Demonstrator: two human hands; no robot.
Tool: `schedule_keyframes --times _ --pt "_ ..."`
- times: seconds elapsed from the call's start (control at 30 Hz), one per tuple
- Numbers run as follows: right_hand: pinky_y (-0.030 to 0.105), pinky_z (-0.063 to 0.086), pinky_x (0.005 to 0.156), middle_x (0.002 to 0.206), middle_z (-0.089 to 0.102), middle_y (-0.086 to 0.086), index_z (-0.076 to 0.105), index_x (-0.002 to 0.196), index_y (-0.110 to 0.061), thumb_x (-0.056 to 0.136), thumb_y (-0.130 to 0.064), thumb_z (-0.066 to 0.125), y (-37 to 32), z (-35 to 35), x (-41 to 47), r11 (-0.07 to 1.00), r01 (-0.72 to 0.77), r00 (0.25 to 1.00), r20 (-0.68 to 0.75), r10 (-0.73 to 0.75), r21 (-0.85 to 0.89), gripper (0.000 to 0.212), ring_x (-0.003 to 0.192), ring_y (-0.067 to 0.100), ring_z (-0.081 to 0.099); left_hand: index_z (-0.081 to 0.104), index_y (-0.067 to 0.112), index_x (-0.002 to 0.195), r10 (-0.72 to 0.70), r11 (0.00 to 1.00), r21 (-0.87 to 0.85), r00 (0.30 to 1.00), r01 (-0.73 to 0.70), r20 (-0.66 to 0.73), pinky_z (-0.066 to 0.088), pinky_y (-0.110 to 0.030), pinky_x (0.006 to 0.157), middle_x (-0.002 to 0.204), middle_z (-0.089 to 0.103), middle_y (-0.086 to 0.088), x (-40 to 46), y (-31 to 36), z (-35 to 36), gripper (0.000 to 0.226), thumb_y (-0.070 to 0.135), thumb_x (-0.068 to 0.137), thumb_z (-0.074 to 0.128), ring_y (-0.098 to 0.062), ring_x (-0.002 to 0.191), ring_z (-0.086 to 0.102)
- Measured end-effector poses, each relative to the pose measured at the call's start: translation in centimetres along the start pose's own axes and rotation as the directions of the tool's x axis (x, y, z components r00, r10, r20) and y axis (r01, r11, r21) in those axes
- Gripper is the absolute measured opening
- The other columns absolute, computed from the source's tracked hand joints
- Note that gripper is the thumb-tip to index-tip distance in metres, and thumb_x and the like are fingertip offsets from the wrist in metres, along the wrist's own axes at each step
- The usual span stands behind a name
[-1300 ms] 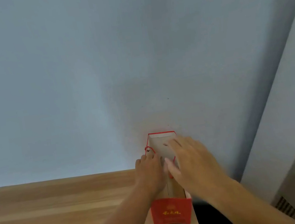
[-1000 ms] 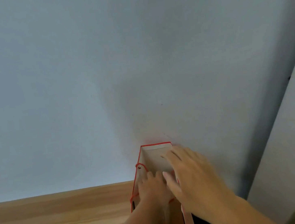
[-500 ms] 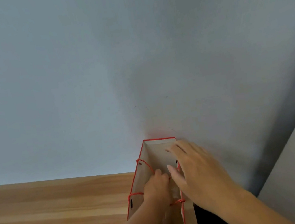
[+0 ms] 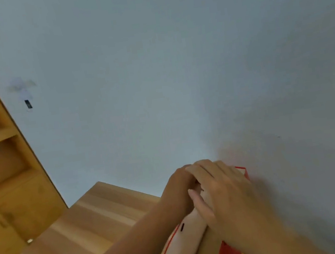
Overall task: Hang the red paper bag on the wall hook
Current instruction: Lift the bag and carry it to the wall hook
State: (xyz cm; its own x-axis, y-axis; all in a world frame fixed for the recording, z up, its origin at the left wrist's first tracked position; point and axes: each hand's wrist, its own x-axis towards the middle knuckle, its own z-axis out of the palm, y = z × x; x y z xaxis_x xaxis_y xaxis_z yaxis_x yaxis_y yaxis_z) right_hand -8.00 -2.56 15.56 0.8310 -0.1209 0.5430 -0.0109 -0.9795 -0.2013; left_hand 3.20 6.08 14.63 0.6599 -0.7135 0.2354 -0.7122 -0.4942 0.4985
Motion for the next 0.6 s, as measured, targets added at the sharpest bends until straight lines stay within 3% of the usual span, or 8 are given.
schedule_keyframes --times 0.07,0.13,0.23,0.33,0.4,0.53,0.6 --pt "0.029 0.041 0.092 0.119 0.059 -0.011 0.052 0.120 -0.030 0.090 -0.037 0.050 -2.1 0.3 0.5 0.998 0.059 0.998 -0.021 -0.059 0.037 0.031 0.105 0.013 0.053 0.067 0.003 0.087 0.048 0.996 0.082 0.996 -0.041 -0.080 0.054 -0.028 0.073 0.081 0.064 -0.008 -0.6 -2.7 -2.0 0.019 -0.013 0.083 0.057 -0.020 0.075 0.061" --pt "0.029 0.042 0.093 0.115 0.058 -0.011 0.052 0.119 -0.030 0.091 -0.036 0.050 -4.2 0.8 1.1 0.992 0.110 0.994 -0.023 -0.109 0.061 0.029 0.104 0.013 0.052 0.060 0.014 0.073 0.060 0.996 0.081 0.983 -0.046 -0.174 0.052 -0.033 0.067 0.079 0.061 0.000 -1.7 -6.0 -4.2 0.028 -0.013 0.078 0.054 -0.013 0.070 0.056" --pt "0.030 0.043 0.091 0.116 0.058 -0.010 0.050 0.123 -0.028 0.092 -0.036 0.048 -7.6 2.2 2.2 0.980 0.182 0.983 -0.014 -0.181 0.080 0.032 0.104 0.014 0.052 0.072 0.014 0.086 0.060 0.986 0.163 0.966 -0.018 -0.252 0.051 -0.020 0.071 0.087 0.064 0.004 -4.6 -9.2 -7.4 0.031 -0.012 0.084 0.057 -0.006 0.075 0.057" --pt "0.034 0.043 0.090 0.119 0.056 -0.009 0.049 0.125 -0.026 0.092 -0.034 0.048 -11.4 4.3 3.0 0.963 0.254 0.967 -0.010 -0.254 0.087 0.034 0.105 0.015 0.051 0.076 0.016 0.099 0.036 0.977 0.210 0.959 0.026 -0.283 0.041 -0.005 0.071 0.091 0.058 0.012 -8.1 -13.2 -9.8 0.037 -0.013 0.089 0.055 0.000 0.076 0.053" --pt "0.035 0.043 0.089 0.117 0.056 -0.009 0.051 0.123 -0.025 0.089 -0.031 0.051 -14.6 5.6 3.4 0.951 0.291 0.957 -0.022 -0.290 0.106 0.034 0.103 0.016 0.052 0.075 0.016 0.100 0.024 0.968 0.246 0.957 0.050 -0.289 0.040 -0.007 0.071 0.093 0.056 0.012 -10.7 -16.6 -11.2 0.039 -0.016 0.088 0.054 -0.003 0.080 0.053" --pt "0.036 0.046 0.087 0.112 0.059 -0.007 0.050 0.123 -0.025 0.083 -0.030 0.054 -22.0 8.2 4.6 0.917 0.379 0.924 -0.100 -0.368 0.125 0.040 0.099 0.017 0.056 0.070 0.026 0.109 0.016 0.910 0.400 0.956 0.108 -0.294 0.057 -0.030 0.079 0.109 0.063 0.008 -16.3 -24.3 -14.5 0.045 -0.012 0.087 0.060 -0.011 0.095 0.061" --pt "0.034 0.043 0.087 0.111 0.060 -0.006 0.053 0.119 -0.025 0.080 -0.027 0.056 -25.8 9.7 5.4 0.900 0.411 0.910 -0.127 -0.395 0.147 0.039 0.099 0.017 0.056 0.067 0.026 0.120 -0.016 0.877 0.459 0.964 0.141 -0.267 0.058 -0.030 0.084 0.119 0.063 0.005 -19.3 -27.9 -16.4 0.051 -0.013 0.088 0.060 -0.014 0.105 0.062"
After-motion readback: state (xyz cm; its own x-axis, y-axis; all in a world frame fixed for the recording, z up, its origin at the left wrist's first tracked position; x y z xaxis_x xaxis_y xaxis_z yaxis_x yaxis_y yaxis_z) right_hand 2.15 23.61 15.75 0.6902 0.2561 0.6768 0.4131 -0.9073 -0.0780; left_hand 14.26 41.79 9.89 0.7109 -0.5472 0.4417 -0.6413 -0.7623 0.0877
